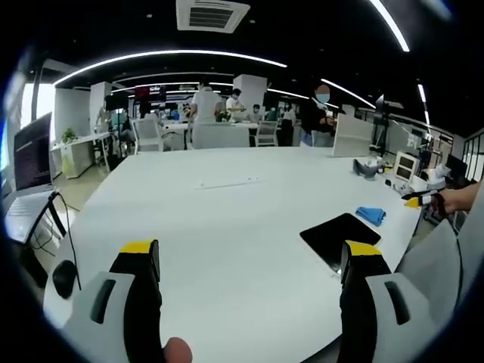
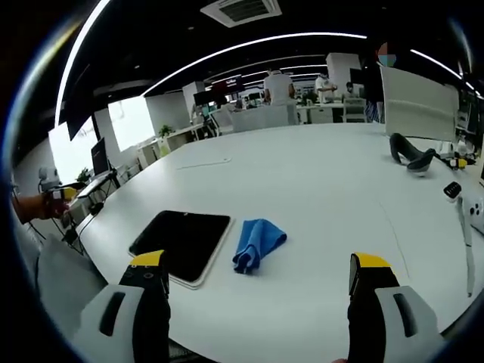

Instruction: Wipe the mirror surface with the cleaning cloth until all visible marks leave the cleaned area.

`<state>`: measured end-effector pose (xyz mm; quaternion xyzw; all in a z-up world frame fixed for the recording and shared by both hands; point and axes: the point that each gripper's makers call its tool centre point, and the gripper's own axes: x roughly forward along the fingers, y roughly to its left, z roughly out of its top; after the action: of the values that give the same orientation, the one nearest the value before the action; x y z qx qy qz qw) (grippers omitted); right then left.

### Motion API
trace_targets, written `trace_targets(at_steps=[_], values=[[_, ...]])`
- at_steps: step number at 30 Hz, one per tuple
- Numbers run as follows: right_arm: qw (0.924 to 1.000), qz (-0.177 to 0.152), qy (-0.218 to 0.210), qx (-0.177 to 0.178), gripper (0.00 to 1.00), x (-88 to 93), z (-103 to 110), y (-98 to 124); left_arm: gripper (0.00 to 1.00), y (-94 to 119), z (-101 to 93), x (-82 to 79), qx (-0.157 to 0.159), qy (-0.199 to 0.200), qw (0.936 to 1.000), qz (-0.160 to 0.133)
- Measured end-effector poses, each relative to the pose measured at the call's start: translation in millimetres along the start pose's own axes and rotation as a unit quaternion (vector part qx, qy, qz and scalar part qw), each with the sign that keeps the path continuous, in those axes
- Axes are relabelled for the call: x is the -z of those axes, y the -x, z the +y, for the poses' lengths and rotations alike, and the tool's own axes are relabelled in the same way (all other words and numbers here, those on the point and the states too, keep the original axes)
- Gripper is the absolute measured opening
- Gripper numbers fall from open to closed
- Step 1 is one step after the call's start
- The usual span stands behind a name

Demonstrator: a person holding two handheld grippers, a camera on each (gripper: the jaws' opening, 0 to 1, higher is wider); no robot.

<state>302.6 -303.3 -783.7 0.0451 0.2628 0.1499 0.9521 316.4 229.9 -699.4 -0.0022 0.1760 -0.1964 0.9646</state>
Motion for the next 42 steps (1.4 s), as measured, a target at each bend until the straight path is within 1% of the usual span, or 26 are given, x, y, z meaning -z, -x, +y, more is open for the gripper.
trace_targets(at_steps=[4, 9, 11, 14, 18, 20, 21, 23, 26, 28, 31, 33, 36, 39, 42], values=[[1.0000, 0.000, 0.004, -0.004, 0.97, 1.0, 0, -3, 0.99, 3, -1.3, 8.5, -0.002, -0.001, 0.9999, 0.016], [0.9999, 0.012, 0.006, -0.005, 0.97, 10.8, -1, -8, 0.99, 5, 4.3, 16.9, -0.010, 0.019, 0.9996, 0.019], [0.9999, 0.013, 0.005, -0.003, 0.97, 9.8, -1, -8, 0.99, 5, 4.1, 16.5, -0.009, 0.019, 0.9996, 0.019], [1.0000, 0.006, -0.001, 0.000, 0.97, 3.6, 1, -9, 0.99, 4, 6.0, 11.9, -0.009, 0.015, 0.9998, 0.012], [0.9999, 0.012, 0.006, -0.002, 0.96, 3.0, 4, -9, 0.99, 2, 8.2, 4.4, -0.011, 0.037, 0.9992, -0.001], [0.9997, 0.018, 0.017, -0.004, 0.96, 5.5, 6, -8, 0.99, 1, 5.2, 2.9, -0.008, 0.034, 0.9994, -0.004], [0.9993, 0.026, 0.027, -0.006, 0.96, 8.9, 6, -8, 0.99, 0, 3.0, 2.7, -0.005, 0.033, 0.9994, -0.005], [0.9990, 0.028, 0.035, -0.004, 0.96, 9.9, 5, -7, 0.99, -1, 1.0, 3.9, -0.001, 0.036, 0.9994, -0.004], [0.9994, 0.028, 0.021, 0.003, 0.96, 13.2, 0, -5, 0.99, -3, 0.5, 5.8, 0.002, 0.035, 0.9994, -0.001], [0.9995, 0.026, 0.019, 0.003, 0.96, 14.5, 0, -3, 0.99, -4, 1.8, 4.5, -0.001, 0.034, 0.9994, -0.003], [0.9988, 0.041, 0.026, -0.008, 0.96, 22.5, 5, -5, 0.99, -7, 4.9, 5.5, -0.009, 0.035, 0.9993, -0.005], [0.9983, 0.045, 0.036, -0.013, 0.96, 21.5, 8, -6, 0.99, -8, 7.7, 6.7, -0.017, 0.041, 0.9990, -0.004], [0.9980, 0.042, 0.044, -0.016, 0.96, 16.3, 9, -9, 0.99, -6, 5.2, 4.5, -0.017, 0.039, 0.9991, -0.005], [0.9986, 0.029, 0.041, -0.018, 0.96, 6.4, 8, -14, 0.99, -5, 2.5, 8.7, -0.009, 0.018, 0.9997, 0.012], [0.9988, 0.020, 0.039, -0.020, 0.96, 0.5, 10, -19, 0.99, -4, 1.6, 11.9, -0.006, 0.014, 0.9997, 0.021]])
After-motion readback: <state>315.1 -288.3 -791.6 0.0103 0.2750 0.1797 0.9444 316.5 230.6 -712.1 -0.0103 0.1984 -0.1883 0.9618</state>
